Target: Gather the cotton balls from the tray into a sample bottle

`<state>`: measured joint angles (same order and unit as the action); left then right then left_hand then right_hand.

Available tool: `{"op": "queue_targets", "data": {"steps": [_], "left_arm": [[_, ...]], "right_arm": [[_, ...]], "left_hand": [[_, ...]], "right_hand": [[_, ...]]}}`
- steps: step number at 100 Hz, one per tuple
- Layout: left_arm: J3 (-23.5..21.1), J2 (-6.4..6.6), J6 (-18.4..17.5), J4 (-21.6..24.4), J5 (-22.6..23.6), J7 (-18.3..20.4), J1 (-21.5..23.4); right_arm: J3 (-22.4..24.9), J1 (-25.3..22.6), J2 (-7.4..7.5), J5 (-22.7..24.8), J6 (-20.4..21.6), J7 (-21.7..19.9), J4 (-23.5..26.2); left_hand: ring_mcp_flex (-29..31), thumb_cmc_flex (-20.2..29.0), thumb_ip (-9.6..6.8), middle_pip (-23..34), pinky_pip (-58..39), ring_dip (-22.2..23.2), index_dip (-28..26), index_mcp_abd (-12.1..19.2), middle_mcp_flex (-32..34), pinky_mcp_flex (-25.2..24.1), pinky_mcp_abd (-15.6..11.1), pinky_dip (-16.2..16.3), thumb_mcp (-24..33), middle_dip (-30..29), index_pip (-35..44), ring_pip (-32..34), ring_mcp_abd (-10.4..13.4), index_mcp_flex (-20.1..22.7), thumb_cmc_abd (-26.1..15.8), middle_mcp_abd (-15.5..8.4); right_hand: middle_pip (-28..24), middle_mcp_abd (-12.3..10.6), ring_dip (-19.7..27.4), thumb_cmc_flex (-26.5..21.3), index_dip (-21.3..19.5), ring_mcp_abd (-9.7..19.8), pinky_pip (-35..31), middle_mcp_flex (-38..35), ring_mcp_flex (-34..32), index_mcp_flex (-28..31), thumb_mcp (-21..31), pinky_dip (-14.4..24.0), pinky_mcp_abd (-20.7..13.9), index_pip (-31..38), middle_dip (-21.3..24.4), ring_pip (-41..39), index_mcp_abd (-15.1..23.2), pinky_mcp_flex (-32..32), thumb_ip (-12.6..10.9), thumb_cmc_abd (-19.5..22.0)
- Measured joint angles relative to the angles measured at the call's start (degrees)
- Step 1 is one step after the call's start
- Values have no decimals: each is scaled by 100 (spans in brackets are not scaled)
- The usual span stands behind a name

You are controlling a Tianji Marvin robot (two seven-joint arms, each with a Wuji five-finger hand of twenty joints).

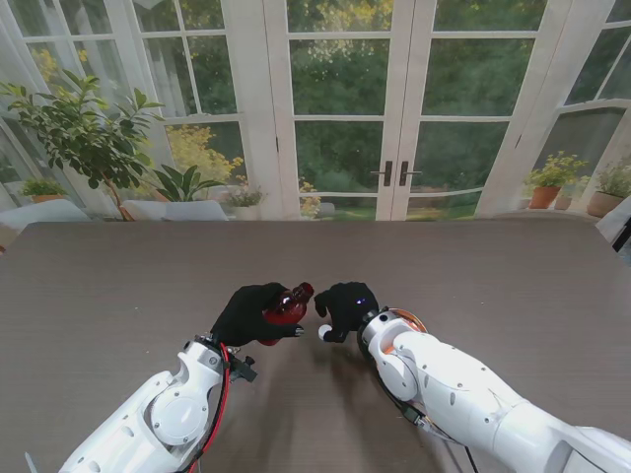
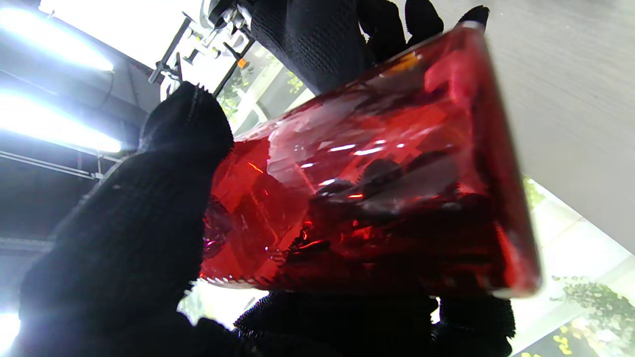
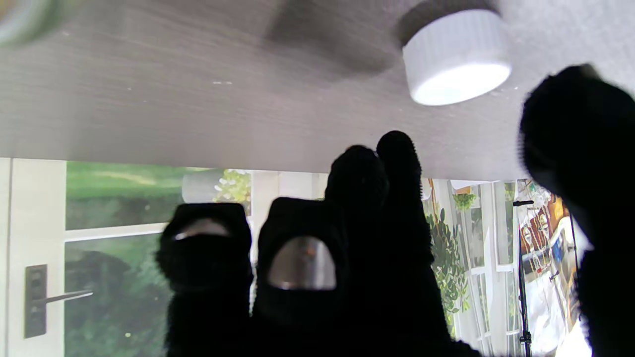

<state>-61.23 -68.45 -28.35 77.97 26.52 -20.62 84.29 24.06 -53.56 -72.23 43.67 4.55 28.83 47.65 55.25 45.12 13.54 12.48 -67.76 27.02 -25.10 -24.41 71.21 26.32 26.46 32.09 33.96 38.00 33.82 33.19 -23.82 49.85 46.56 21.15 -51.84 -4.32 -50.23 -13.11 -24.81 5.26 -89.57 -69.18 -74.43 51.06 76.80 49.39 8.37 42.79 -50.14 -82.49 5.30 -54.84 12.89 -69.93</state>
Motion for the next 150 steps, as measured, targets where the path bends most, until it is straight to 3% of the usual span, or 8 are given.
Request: {"op": "queue_targets", "data": {"steps": [45, 150], "left_arm": [[2, 0, 7, 7, -26, 0, 6], [19, -4, 17, 9, -100, 13, 5]], "right_arm": [[-302, 145, -175, -49, 54, 278, -477], [-619, 282, -338, 25, 96, 733, -857]], "left_hand": [[0, 0, 0, 0, 0, 0, -7, 0, 0, 0, 0, 0, 0, 0, 1, -1, 1, 0, 0, 0], [0, 0, 0, 0, 0, 0, -13, 0, 0, 0, 0, 0, 0, 0, 1, -1, 1, 0, 0, 0]], "right_hand": [[0, -11, -2, 0, 0, 0, -28, -66, 0, 173, 0, -53, 0, 58, -1, -20, 10, -9, 0, -33], [0, -38, -87, -90, 0, 1, -74, -287, -6, 513, 68, -55, 1, 199, -27, -169, 10, -120, 1, -158]]}}
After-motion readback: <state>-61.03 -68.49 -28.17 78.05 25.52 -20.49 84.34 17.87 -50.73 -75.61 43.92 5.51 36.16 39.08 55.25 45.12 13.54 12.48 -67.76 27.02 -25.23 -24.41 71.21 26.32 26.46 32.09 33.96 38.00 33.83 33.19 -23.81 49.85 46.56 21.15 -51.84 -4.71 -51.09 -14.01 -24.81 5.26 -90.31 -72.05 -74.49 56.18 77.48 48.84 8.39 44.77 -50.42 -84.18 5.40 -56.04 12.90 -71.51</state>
